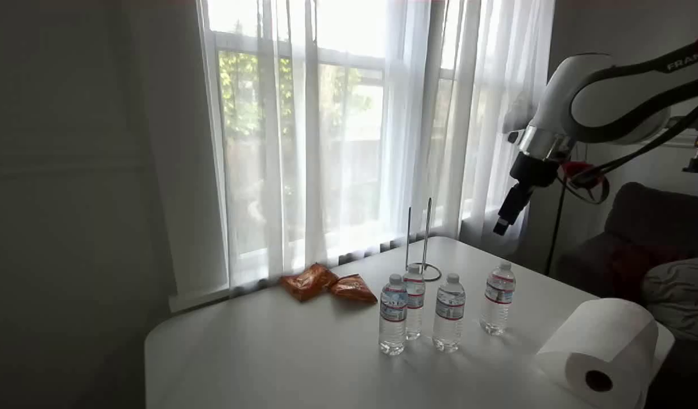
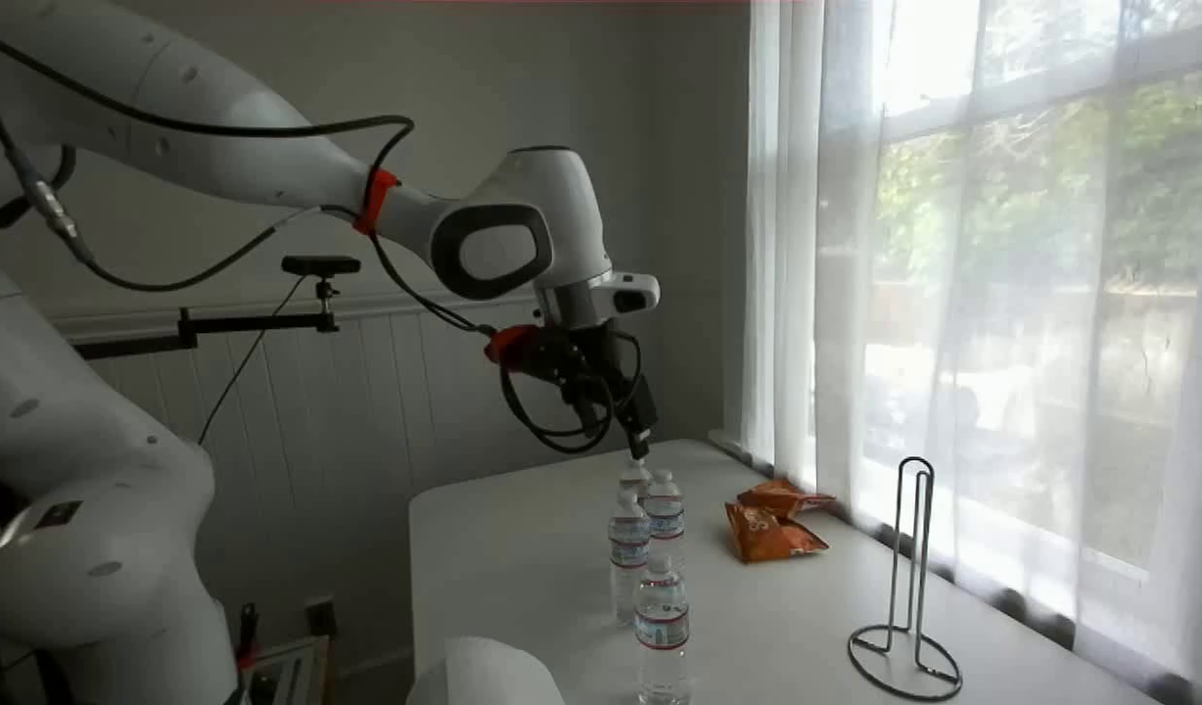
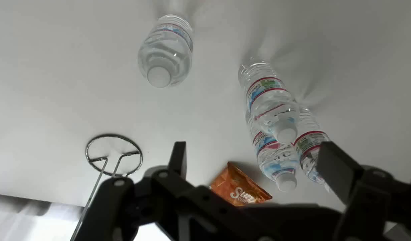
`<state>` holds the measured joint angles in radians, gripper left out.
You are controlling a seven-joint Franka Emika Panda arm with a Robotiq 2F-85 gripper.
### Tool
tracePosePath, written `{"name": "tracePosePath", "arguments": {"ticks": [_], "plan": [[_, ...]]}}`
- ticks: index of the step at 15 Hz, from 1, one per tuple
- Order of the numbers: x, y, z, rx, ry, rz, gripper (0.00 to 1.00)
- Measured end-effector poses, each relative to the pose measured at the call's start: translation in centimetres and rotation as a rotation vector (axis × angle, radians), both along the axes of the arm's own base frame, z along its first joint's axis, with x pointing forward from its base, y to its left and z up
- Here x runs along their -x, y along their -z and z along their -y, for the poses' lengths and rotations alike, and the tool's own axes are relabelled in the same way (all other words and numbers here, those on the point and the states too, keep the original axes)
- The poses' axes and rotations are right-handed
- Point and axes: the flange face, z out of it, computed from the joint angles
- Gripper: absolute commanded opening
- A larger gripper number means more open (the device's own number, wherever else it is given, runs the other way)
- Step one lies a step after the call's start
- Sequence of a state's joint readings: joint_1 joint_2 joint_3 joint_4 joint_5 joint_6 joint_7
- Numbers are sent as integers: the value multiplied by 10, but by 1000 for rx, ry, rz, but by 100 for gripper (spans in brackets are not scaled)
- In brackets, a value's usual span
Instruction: Set the paper towel roll upright
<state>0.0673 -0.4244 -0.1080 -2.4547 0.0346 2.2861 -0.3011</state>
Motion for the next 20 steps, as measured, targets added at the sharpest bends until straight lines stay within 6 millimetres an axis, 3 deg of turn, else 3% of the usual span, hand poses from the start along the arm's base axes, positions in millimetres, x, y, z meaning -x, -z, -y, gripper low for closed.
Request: {"name": "tracePosePath", "arguments": {"ticks": [5, 7, 11, 15, 20], "plan": [[0, 1, 1, 0, 6, -3, 100], [-1, 10, 15, 2, 53, -24, 100], [0, 43, 78, -1, 188, -105, 100], [14, 77, 141, -24, 253, -208, 100], [36, 115, 201, -70, 234, -371, 100]]}}
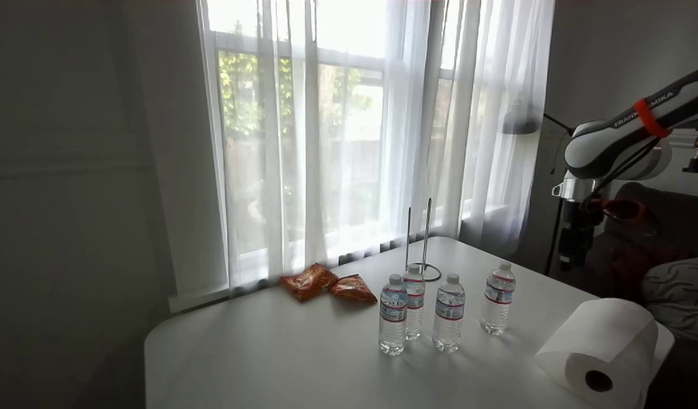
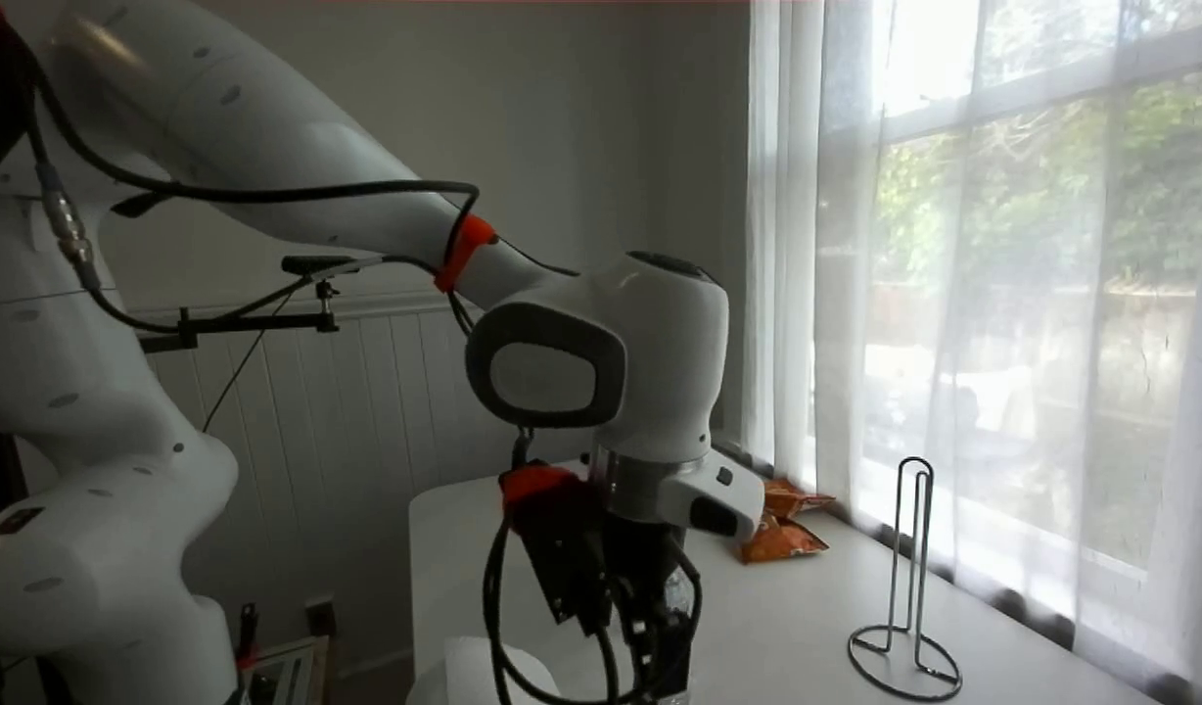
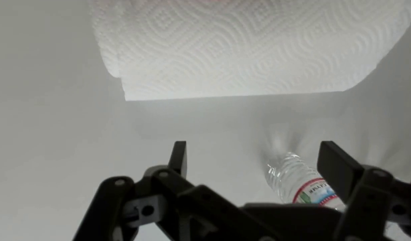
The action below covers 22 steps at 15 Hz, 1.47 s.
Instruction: Set the paper towel roll upright
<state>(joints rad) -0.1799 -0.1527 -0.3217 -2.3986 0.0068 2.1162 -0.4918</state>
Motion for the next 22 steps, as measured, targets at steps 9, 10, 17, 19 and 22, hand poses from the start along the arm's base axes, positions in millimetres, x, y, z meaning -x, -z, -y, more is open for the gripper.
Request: {"name": "tracePosePath", "arguments": {"ticks": [9, 10, 17, 19, 22], "plan": [[34, 50, 73, -93, 28, -101, 100], [39, 55, 79, -111, 34, -112, 100], [74, 84, 121, -251, 108, -160, 100], [79, 90, 130, -294, 143, -149, 100], [84, 102, 137, -351, 180, -148, 100]]}}
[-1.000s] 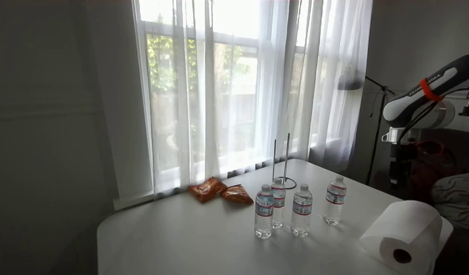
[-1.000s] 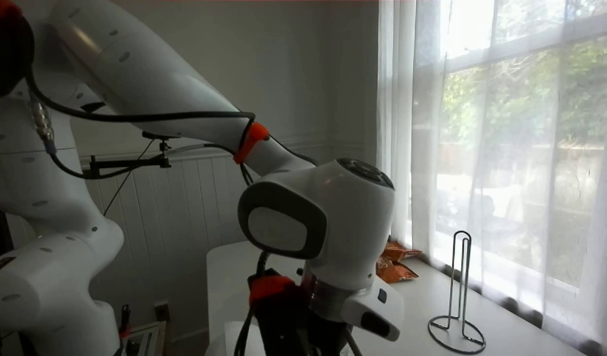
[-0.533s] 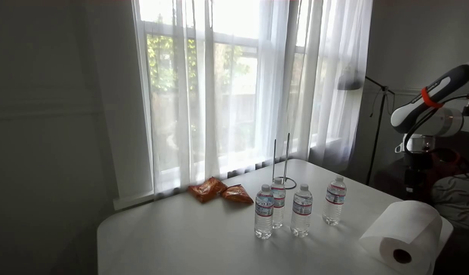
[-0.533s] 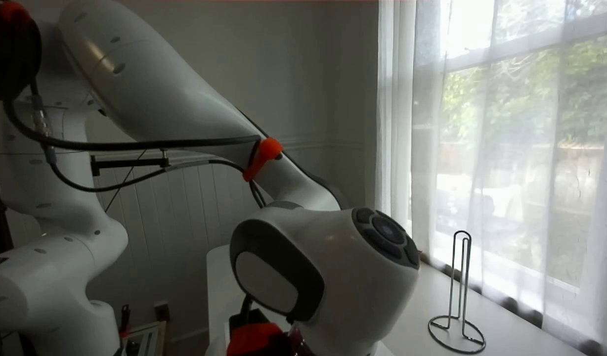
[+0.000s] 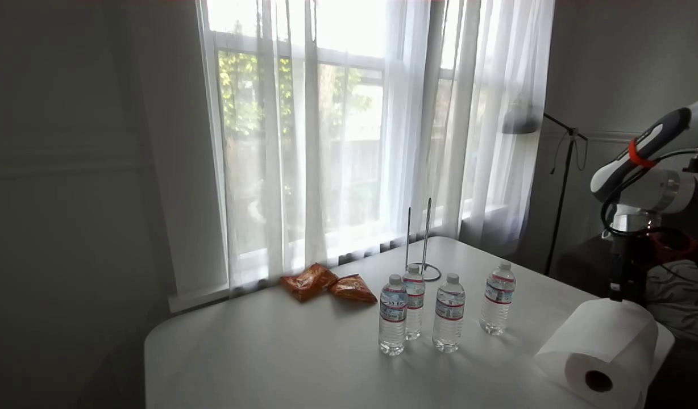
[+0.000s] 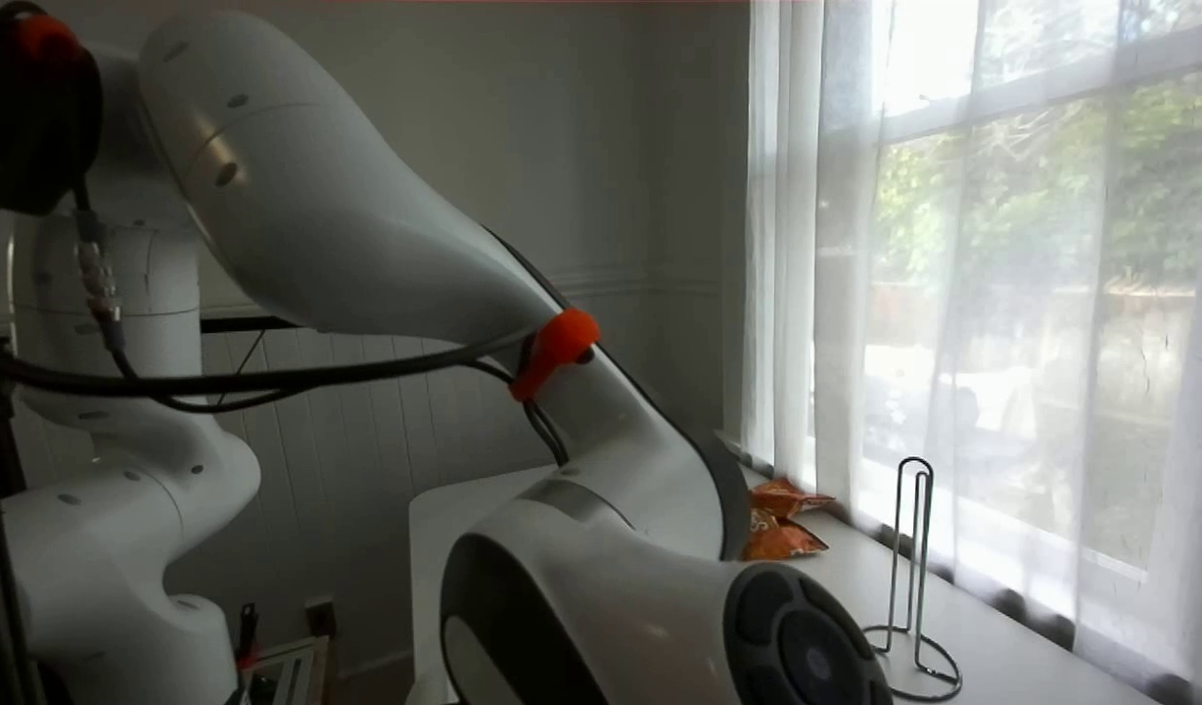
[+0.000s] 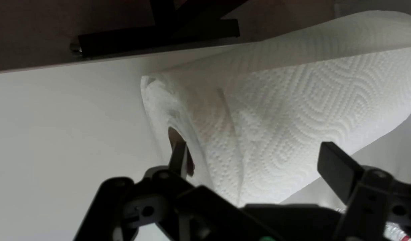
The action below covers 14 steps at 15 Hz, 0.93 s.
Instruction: Set the paper towel roll upright
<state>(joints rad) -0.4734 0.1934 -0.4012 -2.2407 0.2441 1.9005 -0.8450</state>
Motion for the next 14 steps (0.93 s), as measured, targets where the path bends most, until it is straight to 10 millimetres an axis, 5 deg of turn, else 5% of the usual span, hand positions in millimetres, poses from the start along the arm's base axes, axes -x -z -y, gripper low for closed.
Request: {"name": "tracePosePath", "arguments": {"ticks": [12, 13, 14], "plan": [[-5, 44, 11, -133, 113, 18, 100], [-7, 47, 10, -145, 118, 18, 95], [-8, 49, 9, -156, 120, 17, 74]]}}
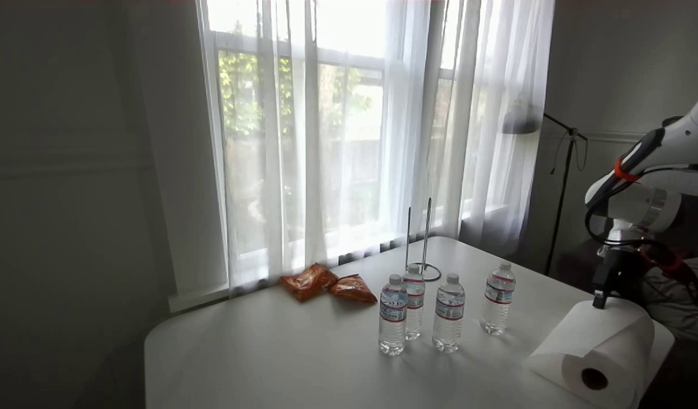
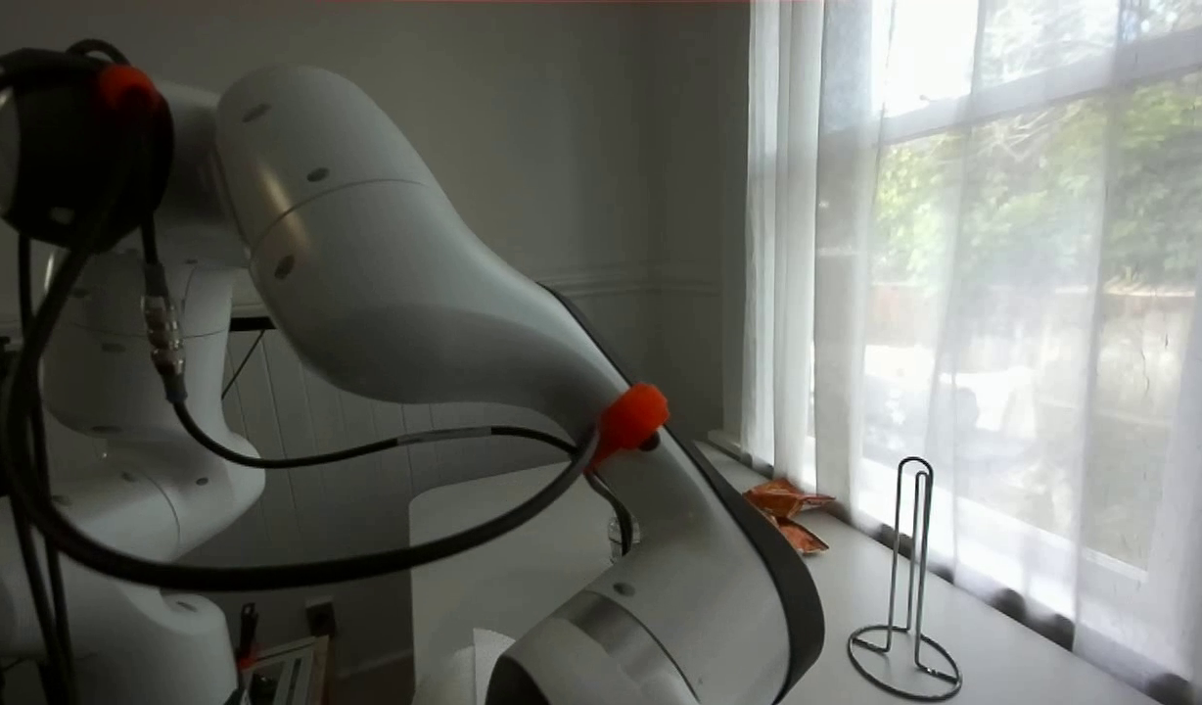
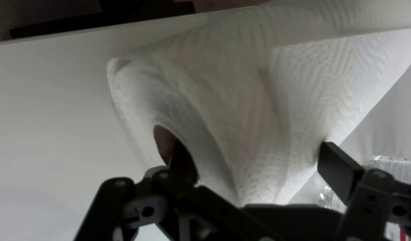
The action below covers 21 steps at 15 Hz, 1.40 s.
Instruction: Set the paper towel roll upright
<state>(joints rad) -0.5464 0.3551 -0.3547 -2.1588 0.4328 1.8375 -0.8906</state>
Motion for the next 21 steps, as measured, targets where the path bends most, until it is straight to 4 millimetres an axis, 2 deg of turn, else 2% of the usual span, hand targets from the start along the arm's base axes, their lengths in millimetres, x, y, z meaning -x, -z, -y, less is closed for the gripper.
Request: {"name": "tracePosePath", "arguments": {"ticks": [2, 5, 9, 10, 12, 16, 19, 21], "plan": [[-2, 4, -2, -16, 2, -2, 69], [-8, 2, -2, -15, -5, 4, 48], [-22, -18, 0, 24, -39, 16, 25], [-27, -28, -1, 43, -53, 18, 20], [-38, -53, -6, 91, -91, 22, 18], [-60, -117, -24, 226, -174, 27, 4], [-73, -165, -40, 361, -227, 39, 5], [-84, -190, -51, 471, -249, 56, 6]]}}
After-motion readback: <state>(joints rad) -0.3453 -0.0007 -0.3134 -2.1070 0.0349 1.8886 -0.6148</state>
